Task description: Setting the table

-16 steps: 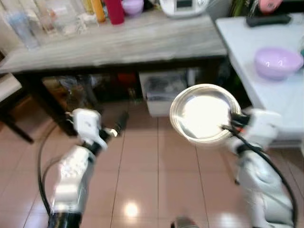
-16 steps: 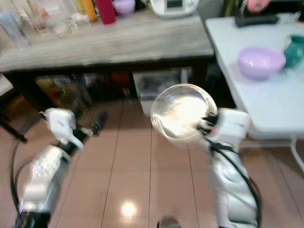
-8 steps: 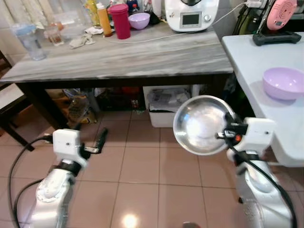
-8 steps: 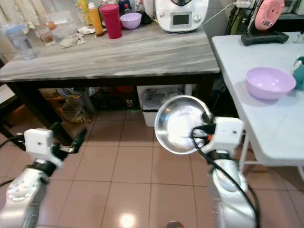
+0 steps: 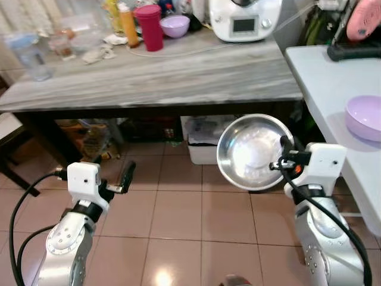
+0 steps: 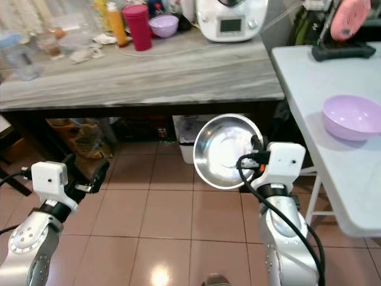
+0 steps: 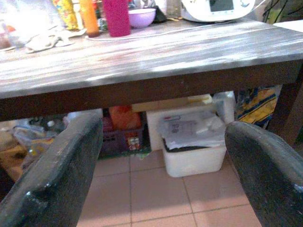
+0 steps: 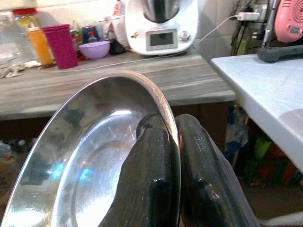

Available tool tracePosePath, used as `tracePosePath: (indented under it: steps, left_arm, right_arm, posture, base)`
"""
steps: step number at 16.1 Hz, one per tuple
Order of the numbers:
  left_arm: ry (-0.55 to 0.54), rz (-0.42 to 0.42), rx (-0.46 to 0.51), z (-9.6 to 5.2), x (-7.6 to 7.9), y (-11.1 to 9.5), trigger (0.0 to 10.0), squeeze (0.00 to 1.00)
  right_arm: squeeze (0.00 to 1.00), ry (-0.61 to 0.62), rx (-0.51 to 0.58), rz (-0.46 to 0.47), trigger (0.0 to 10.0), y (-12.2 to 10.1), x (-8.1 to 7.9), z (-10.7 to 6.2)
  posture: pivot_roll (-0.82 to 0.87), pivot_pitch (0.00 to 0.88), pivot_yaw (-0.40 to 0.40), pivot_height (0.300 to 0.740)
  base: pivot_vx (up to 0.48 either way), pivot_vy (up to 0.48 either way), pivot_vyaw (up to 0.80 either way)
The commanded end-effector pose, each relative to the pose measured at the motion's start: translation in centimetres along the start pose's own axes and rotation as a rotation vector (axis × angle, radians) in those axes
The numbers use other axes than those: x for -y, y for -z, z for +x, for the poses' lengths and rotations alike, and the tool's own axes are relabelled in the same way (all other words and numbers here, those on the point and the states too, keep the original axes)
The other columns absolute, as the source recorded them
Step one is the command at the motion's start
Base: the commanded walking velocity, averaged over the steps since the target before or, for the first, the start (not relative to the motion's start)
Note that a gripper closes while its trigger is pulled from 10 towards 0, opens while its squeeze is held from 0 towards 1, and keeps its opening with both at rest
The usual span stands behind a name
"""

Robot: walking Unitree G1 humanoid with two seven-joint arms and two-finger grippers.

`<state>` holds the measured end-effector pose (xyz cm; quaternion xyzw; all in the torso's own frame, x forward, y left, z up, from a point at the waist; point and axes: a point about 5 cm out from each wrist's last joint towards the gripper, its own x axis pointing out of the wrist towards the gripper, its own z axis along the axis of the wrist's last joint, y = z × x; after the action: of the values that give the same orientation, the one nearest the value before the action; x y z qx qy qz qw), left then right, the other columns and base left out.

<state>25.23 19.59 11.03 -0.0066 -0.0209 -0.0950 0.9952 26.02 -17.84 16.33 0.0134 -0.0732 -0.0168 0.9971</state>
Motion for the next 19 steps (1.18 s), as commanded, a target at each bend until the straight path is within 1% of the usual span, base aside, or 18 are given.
tracePosePath:
  steps: [1,7,14,19]
  left_arm:
    - [0.004,0.009,-0.009,-0.1,0.1,0.0,10.0,0.00]
    - [0.024,0.003,-0.010,0.3,0.5,-0.1,10.0,0.00]
    - [0.058,0.004,-0.011,0.8,0.7,-0.3,10.0,0.00]
    - [0.078,0.001,-0.009,1.1,1.2,-0.3,10.0,0.00]
  right_arm:
    - [0.00,0.005,0.030,0.000,10.0,-0.7,0.0,0.1]
    - [0.00,0.009,0.052,-0.001,10.0,-1.1,-0.1,0.5]
    - [0.00,0.016,0.058,0.018,10.0,-1.1,-0.6,0.7]
    - [0.00,0.028,0.067,0.014,10.0,-1.2,-0.4,0.8]
  posture:
    - [-0.25,0.106,0.094,0.740]
    - [-0.25,0.100,0.101,0.740]
    - [-0.25,0.101,0.114,0.740]
    - [-0.25,0.099,0.115,0.740]
  base:
    - [0.341,0.000,0.00]
    - [0.341,0.000,0.00]
    - [0.341,0.000,0.00]
    - [0.340,0.000,0.00]
